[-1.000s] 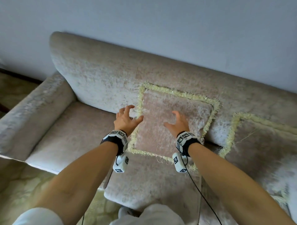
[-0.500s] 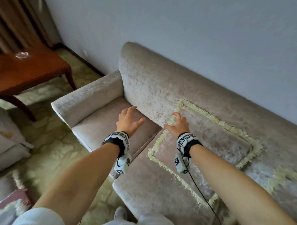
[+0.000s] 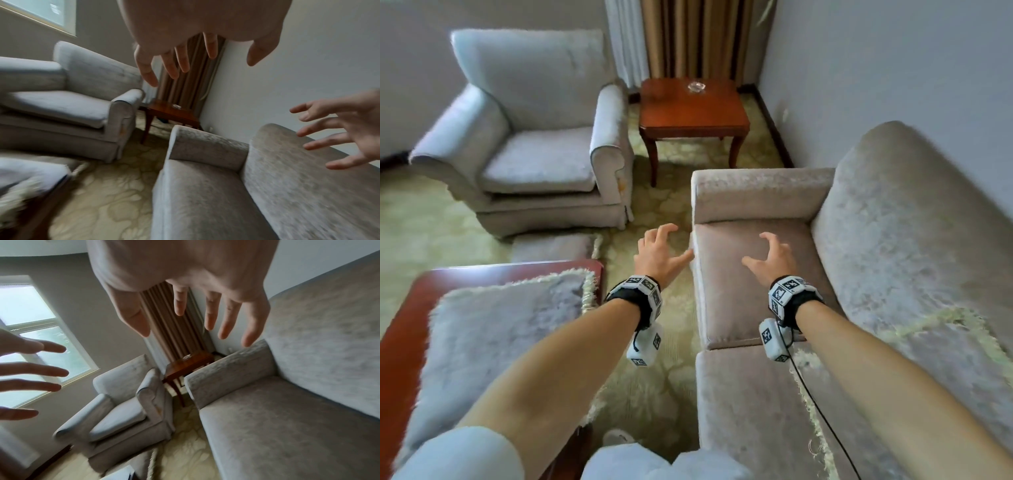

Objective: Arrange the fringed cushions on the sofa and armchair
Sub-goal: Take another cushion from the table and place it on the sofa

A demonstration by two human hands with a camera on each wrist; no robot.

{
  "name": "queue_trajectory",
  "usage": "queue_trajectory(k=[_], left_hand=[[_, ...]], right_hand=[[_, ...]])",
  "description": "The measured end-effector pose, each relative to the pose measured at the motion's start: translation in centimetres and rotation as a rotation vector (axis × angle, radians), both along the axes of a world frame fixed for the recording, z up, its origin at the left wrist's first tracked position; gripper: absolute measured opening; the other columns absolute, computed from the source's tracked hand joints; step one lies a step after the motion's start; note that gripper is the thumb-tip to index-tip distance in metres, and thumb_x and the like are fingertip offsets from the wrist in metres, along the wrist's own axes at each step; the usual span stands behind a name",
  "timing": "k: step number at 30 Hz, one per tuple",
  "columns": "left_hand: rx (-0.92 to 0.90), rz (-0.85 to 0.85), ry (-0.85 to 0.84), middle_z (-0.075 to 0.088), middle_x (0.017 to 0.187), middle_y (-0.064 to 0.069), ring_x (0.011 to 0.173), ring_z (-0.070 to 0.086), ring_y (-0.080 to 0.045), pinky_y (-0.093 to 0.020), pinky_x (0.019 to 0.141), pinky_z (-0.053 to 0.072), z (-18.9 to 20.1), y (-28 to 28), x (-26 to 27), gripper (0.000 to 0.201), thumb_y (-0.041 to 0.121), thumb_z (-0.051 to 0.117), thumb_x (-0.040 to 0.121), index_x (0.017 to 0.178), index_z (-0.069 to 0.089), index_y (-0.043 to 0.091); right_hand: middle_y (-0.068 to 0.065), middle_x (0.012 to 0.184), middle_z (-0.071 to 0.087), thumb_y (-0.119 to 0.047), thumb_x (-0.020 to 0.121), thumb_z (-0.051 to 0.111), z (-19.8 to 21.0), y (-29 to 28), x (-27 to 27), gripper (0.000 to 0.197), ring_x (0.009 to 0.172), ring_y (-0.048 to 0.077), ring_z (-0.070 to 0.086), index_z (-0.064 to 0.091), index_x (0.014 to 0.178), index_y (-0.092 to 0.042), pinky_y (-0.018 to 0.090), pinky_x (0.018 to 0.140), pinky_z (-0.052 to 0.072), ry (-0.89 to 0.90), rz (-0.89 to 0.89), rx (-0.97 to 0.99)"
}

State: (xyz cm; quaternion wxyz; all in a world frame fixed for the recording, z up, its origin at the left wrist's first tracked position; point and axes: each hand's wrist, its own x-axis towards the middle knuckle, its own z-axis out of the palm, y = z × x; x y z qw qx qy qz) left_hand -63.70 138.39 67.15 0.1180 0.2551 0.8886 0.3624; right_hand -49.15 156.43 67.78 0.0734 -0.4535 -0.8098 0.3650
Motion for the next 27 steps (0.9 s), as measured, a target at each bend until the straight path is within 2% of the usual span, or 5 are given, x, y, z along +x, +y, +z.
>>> queue_trajectory(k=[5, 11, 19, 24, 27], left_hand=[[-0.038, 0.216, 0.004, 0.046, 0.128, -0.006, 0.118, 0.044, -0.026, -0.045, 0.098, 0.042, -1.5, -10.2, -4.3, 0.066, 0.057, 0.057, 0.071, 0.131, 0.045, 0.03], [-0.014, 0.471, -0.049, 0.049, 0.124, -0.005, 0.112, 0.047, -0.023, -0.047, 0.094, 0.047, -4.1, -22.1, -8.1, 0.064, 0.058, 0.06, 0.074, 0.13, 0.044, 0.033], [-0.036, 0.75, -0.079, 0.047, 0.13, -0.008, 0.119, 0.044, -0.026, -0.046, 0.096, 0.043, -5.9, -36.2, -12.4, 0.06, 0.049, 0.065, 0.077, 0.131, 0.045, 0.033], [-0.03, 0.902, -0.098, 0.046, 0.132, -0.007, 0.116, 0.044, -0.025, -0.035, 0.087, 0.037, -6.4, -42.0, -13.5, 0.058, 0.043, 0.067, 0.078, 0.131, 0.047, 0.031], [-0.016, 0.977, -0.111, 0.047, 0.13, -0.006, 0.115, 0.045, -0.024, -0.034, 0.086, 0.038, -7.1, -44.3, -13.9, 0.057, 0.043, 0.068, 0.077, 0.129, 0.047, 0.032]], right_hand=[[0.01, 0.128, 0.043, -0.037, 0.074, 0.069, -1.0, -7.0, -8.3, 0.065, 0.116, 0.033, 0.048, 0.042, 0.133, -0.033, 0.041, 0.099, 0.042, -0.015, 0.202, -0.025], [0.008, 0.134, 0.039, -0.036, 0.077, 0.067, -2.6, -16.9, -16.6, 0.07, 0.122, 0.029, 0.043, 0.036, 0.14, -0.034, 0.037, 0.099, 0.038, -0.069, 0.425, -0.032], [0.008, 0.132, 0.038, -0.036, 0.078, 0.067, -4.1, -29.5, -26.5, 0.07, 0.122, 0.029, 0.042, 0.035, 0.14, -0.035, 0.038, 0.099, 0.036, -0.139, 0.656, 0.023], [0.008, 0.128, 0.04, -0.036, 0.076, 0.068, -5.3, -35.0, -30.5, 0.071, 0.12, 0.03, 0.042, 0.035, 0.139, -0.035, 0.039, 0.101, 0.038, -0.184, 0.782, 0.037], [0.01, 0.132, 0.04, -0.038, 0.072, 0.067, -6.0, -37.2, -32.7, 0.073, 0.121, 0.032, 0.042, 0.036, 0.138, -0.036, 0.043, 0.103, 0.04, -0.206, 0.848, 0.051]])
